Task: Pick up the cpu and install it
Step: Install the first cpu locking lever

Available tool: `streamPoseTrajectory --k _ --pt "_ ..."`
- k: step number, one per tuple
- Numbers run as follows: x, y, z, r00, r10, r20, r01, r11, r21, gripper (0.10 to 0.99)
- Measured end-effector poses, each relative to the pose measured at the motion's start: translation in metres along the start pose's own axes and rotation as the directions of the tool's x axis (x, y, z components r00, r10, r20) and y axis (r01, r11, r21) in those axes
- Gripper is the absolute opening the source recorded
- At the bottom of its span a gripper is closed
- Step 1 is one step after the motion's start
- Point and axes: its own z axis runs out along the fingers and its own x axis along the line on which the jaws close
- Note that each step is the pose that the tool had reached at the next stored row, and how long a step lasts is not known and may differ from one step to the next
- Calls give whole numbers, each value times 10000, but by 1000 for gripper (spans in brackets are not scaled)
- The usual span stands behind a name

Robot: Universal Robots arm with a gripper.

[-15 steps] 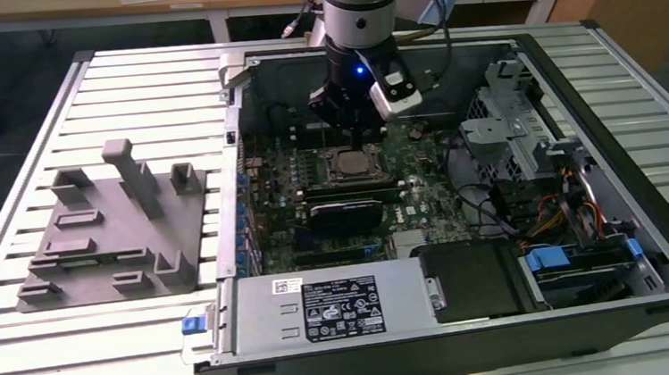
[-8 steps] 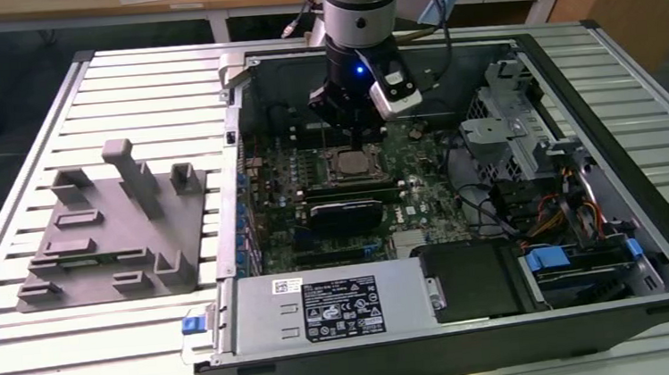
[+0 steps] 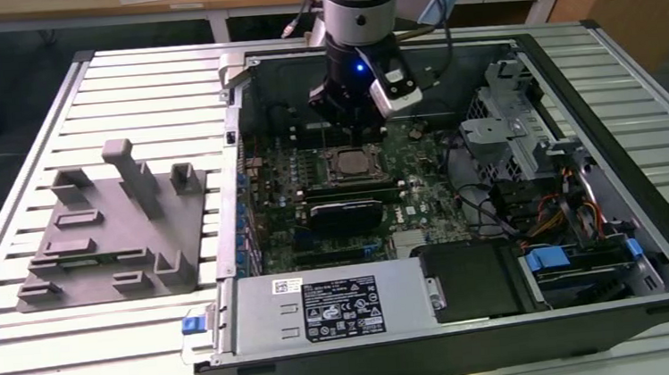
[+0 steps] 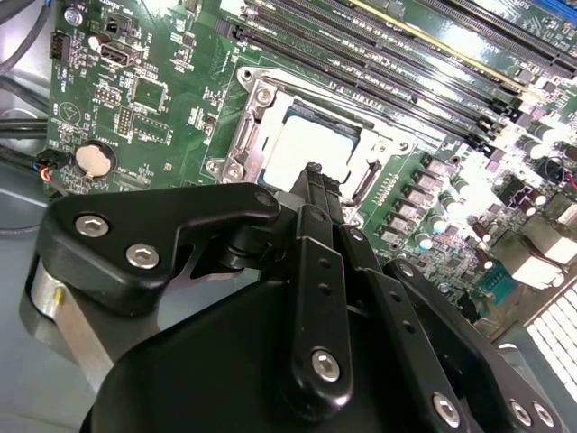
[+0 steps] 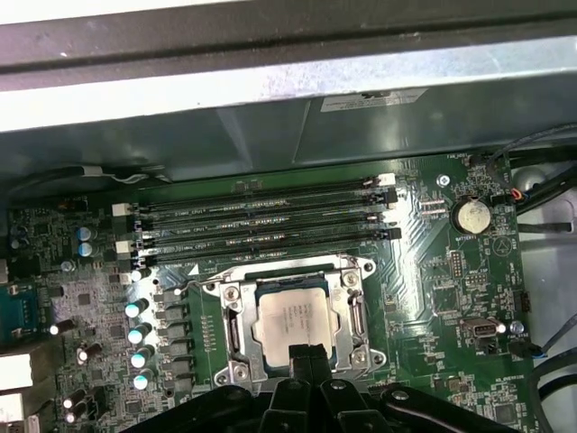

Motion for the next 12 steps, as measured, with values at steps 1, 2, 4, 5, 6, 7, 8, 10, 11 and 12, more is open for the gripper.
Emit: streamPoseTrajectory --k 1,2,4,5,6,7,8,10,11,12 --pt "0 0 -12 10000 0 0 0 10000 0 106" --pt "-1 1 -25 10000 0 -1 0 10000 1 106" --pt "-1 1 -44 10000 0 0 0 10000 0 106" --pt "-2 1 -44 10000 0 0 0 10000 -2 106" --pt "-2 1 -44 10000 0 1 0 10000 -2 106" --pt "-2 1 -44 10000 0 1 0 10000 -2 106" --pt "-2 1 -45 10000 0 0 0 10000 -1 106" --pt "-1 1 -46 10000 0 0 0 10000 0 106" --pt "1 1 -46 10000 -1 0 1 10000 0 106" --pt "7 0 -47 10000 -1 0 1 10000 1 106"
